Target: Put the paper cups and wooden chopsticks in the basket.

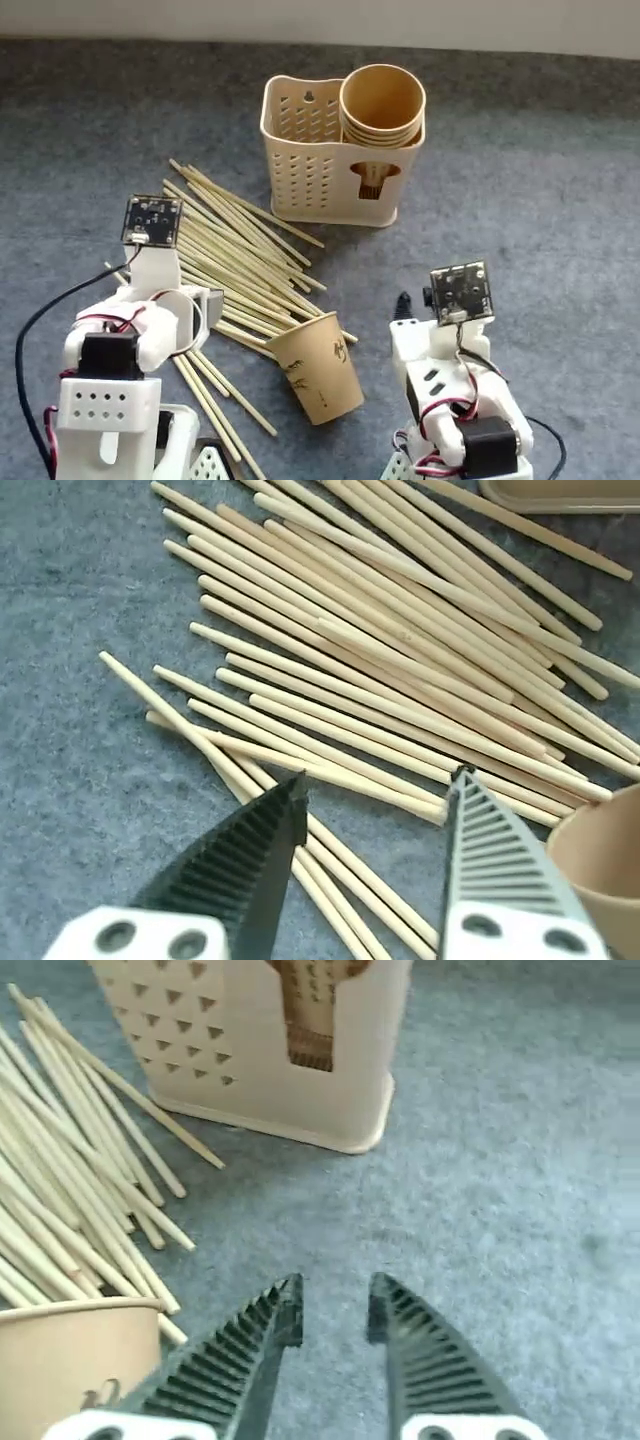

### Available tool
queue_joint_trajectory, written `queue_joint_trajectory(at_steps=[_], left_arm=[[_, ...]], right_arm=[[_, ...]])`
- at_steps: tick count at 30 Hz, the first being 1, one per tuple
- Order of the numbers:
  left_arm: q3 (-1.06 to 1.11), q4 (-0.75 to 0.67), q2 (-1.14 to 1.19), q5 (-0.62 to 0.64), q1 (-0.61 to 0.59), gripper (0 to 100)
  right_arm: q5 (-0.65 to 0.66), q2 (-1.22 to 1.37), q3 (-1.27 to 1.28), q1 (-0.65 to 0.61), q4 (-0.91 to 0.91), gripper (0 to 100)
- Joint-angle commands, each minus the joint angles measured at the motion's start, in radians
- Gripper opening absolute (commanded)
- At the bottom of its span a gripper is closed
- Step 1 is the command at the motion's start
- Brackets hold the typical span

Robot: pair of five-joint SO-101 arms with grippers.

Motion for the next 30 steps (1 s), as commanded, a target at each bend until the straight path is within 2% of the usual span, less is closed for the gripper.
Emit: queue_joint_trajectory(at_steps=[1,6,11,18,21,26,30], left_arm=[[0.027,-0.044,-0.012,0.021,-0.065,23],[0.061,-0.095,-0.012,0.023,-0.134,23],[0.065,-0.101,-0.012,0.023,-0.153,23],[0.067,-0.101,-0.012,0.023,-0.153,23],[0.067,-0.101,-0.012,0.023,-0.153,23],[0.067,-0.101,-0.012,0.023,-0.177,23],[0.079,-0.101,-0.012,0.023,-0.179,23]], right_arm=[[-0.006,0.002,-0.065,-0.12,0.008,21.6],[-0.009,0.068,-0.09,-0.255,0.002,21.9],[-0.117,0.354,-0.282,-0.343,0.045,22.4],[-0.298,0.733,-0.513,-0.545,0.15,41.6],[-0.321,0.868,-0.507,-0.622,0.147,43.8],[-0.351,1.017,-0.513,-0.679,0.14,43.8],[-0.35,1.084,-0.504,-0.685,0.062,43.8]])
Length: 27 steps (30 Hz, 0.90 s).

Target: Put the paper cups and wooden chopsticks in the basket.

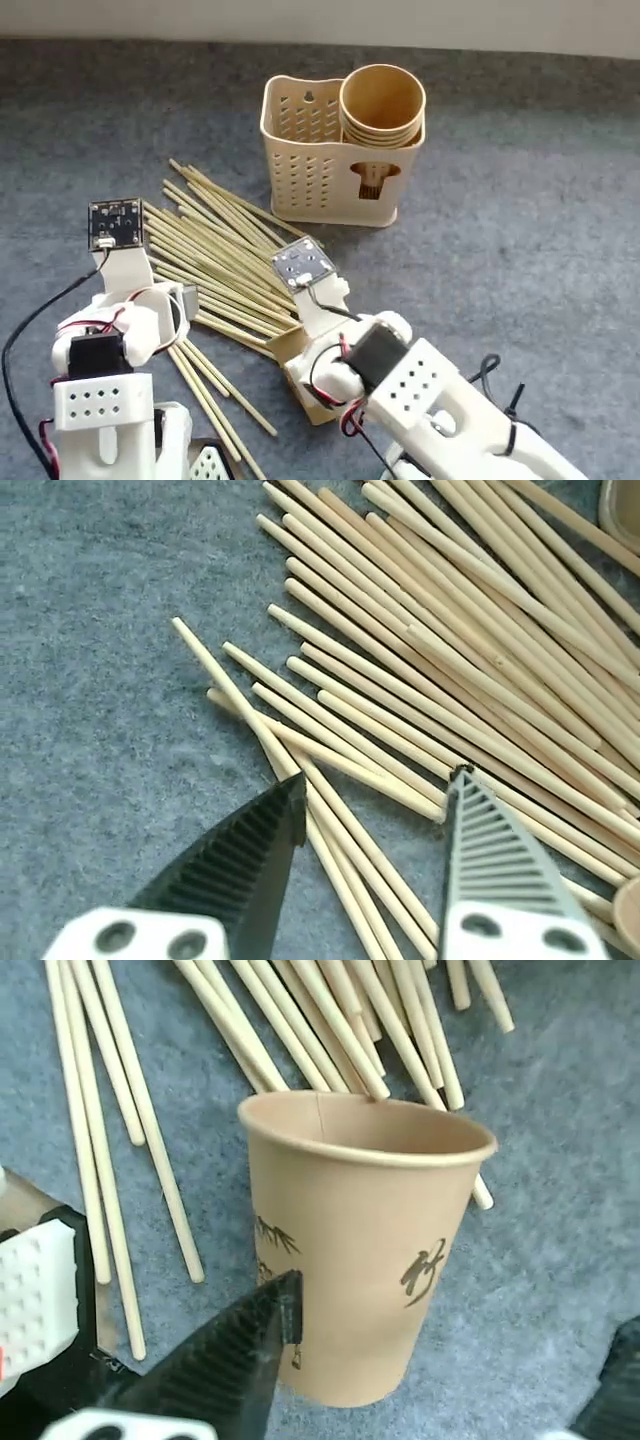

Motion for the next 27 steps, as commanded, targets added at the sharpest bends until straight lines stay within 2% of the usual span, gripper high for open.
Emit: queue_joint_trajectory(at_steps=[1,10,18,21,27], left_arm=[[-0.001,-0.017,-0.012,0.012,-0.012,23],[0.001,-0.017,-0.012,0.012,-0.012,23],[0.001,-0.017,-0.012,0.012,-0.012,23],[0.001,-0.017,-0.012,0.012,-0.012,23],[0.001,-0.017,-0.012,0.012,-0.012,23]], right_arm=[[-0.012,0.036,-0.048,-0.012,-0.059,43.8],[-0.012,0.05,0.015,-0.018,-0.205,43.7],[-0.015,0.056,0.064,-0.13,-0.259,43.7],[-0.066,0.058,0.105,-0.131,-0.329,43.7],[-0.072,0.058,0.222,-0.13,-0.432,43.7]])
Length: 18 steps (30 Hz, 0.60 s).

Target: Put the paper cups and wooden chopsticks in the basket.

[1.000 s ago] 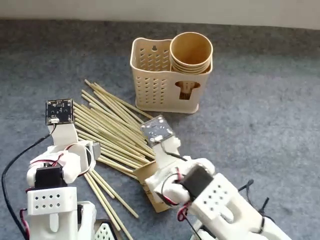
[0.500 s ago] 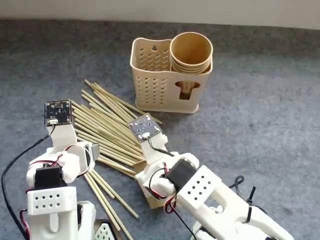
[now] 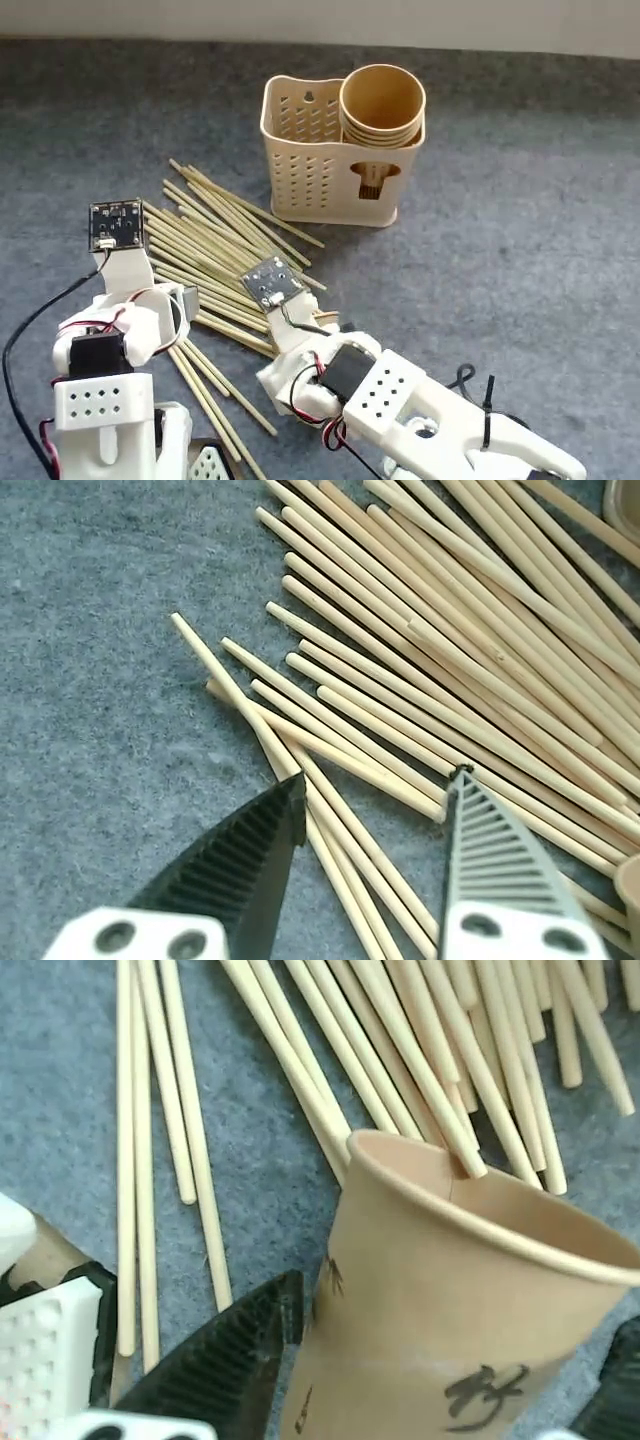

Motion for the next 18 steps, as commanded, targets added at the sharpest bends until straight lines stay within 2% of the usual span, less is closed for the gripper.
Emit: queue_joint_trajectory(at_steps=[1,11,16,18], left_arm=[[-0.004,-0.017,-0.012,0.012,-0.012,23],[0.005,-0.017,-0.012,0.012,-0.012,23],[0.013,-0.035,-0.012,0.012,-0.012,23],[0.013,-0.035,-0.012,0.012,-0.012,23]], right_arm=[[-0.009,0.002,0.019,-0.005,-0.038,43.7],[-0.014,0.001,0.031,0.024,-0.03,43.5],[-0.014,-0.01,0.027,0.024,-0.018,34.4],[-0.014,-0.01,0.025,0.024,-0.015,33.9]])
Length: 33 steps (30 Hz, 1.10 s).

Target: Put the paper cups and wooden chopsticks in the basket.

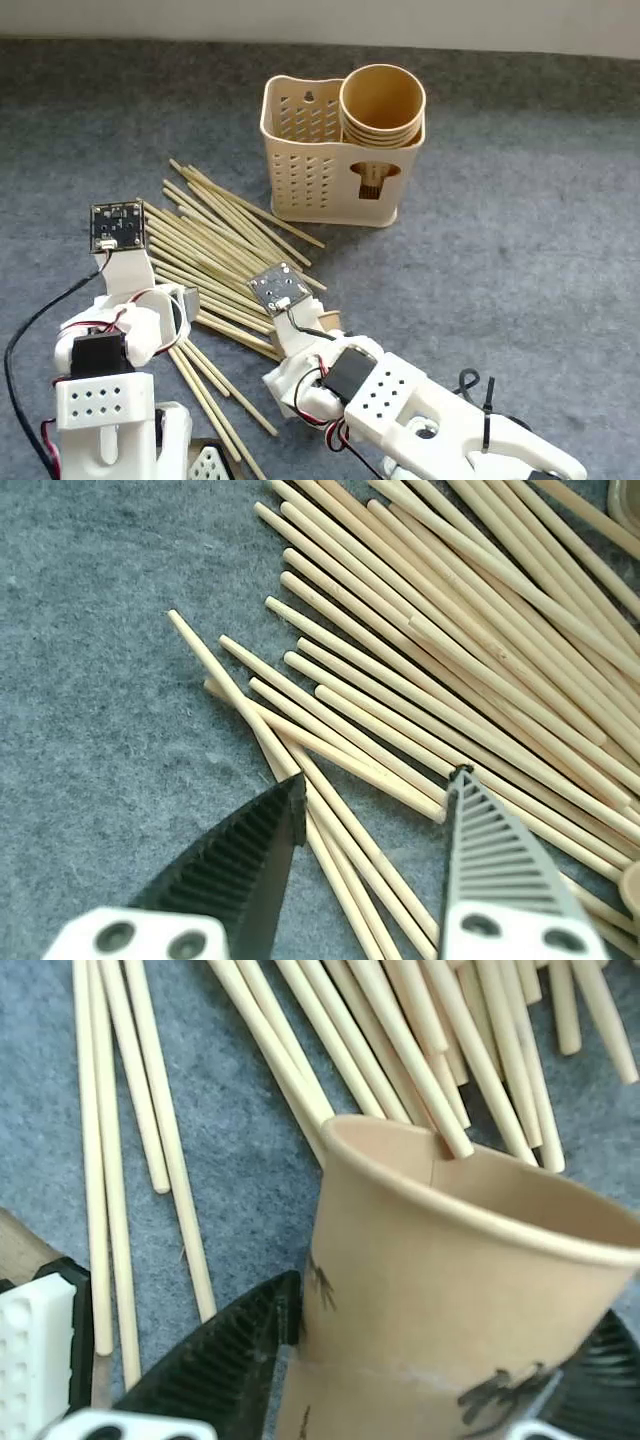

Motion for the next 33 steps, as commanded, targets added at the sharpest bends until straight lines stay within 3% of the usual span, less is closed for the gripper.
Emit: queue_joint_trajectory(at_steps=[1,7,12,18,23,27,33], left_arm=[[-0.004,-0.017,-0.012,0.012,-0.012,23],[-0.004,-0.015,-0.012,0.012,-0.012,23],[-0.004,-0.015,-0.012,0.012,-0.012,23],[-0.004,-0.014,-0.012,0.012,-0.012,23],[-0.004,-0.014,-0.012,0.012,-0.012,23],[-0.004,-0.012,-0.012,0.012,-0.012,23],[-0.004,-0.011,-0.012,0.011,-0.012,23]], right_arm=[[-0.009,-0.01,-0.013,0.013,0.007,33.9],[-0.008,-0.03,-0.076,0.015,0.133,33.9],[0.002,-0.194,-0.216,0.042,0.251,33.9],[0.147,-0.375,-0.343,0.17,0.297,33.7],[0.206,-0.366,-0.529,0.297,0.292,33.7],[0.21,-0.312,-0.657,0.409,0.177,33.7],[0.21,-0.225,-0.725,0.57,-0.173,33.7]])
